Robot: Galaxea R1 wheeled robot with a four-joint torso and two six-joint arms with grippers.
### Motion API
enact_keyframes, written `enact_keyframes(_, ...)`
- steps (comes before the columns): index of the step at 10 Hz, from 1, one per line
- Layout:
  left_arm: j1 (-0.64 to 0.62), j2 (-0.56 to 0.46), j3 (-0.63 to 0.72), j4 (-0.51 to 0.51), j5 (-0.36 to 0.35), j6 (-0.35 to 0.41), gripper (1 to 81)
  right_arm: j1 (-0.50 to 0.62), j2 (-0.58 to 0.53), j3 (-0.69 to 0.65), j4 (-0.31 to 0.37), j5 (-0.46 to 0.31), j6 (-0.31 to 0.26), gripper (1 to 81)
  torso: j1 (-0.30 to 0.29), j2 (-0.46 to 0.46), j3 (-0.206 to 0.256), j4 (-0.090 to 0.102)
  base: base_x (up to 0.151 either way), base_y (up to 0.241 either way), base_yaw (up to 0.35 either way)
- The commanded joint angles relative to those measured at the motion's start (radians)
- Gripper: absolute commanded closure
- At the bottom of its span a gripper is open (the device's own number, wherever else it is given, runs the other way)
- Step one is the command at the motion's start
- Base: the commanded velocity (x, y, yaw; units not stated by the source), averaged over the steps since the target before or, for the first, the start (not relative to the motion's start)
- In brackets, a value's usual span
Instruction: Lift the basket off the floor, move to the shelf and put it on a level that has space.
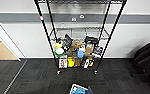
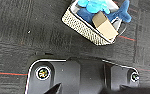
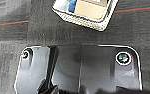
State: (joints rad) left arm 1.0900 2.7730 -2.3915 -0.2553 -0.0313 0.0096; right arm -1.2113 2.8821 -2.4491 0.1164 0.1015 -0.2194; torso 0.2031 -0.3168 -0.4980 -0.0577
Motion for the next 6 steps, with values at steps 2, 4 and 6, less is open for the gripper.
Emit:
enact_keyframes(2,-0.117,-0.016,0.006,-0.039,0.143,0.0,1.0,0.04,-0.011,0.024,0.008,-0.059,0.009,1.0,0.084,-0.13,0.0,0.0,0.0,0.0,0.0)
enact_keyframes(4,-0.126,-0.016,0.006,-0.041,0.145,0.001,1.0,0.04,-0.011,0.032,0.008,-0.059,0.009,1.0,0.127,-0.199,-0.001,0.0,0.0,0.0,0.0)
enact_keyframes(6,-0.14,-0.004,0.006,-0.039,0.146,0.001,1.0,0.04,-0.013,0.032,0.008,-0.059,0.008,1.0,0.175,-0.272,-0.001,0.0,0.0,0.0,0.0)
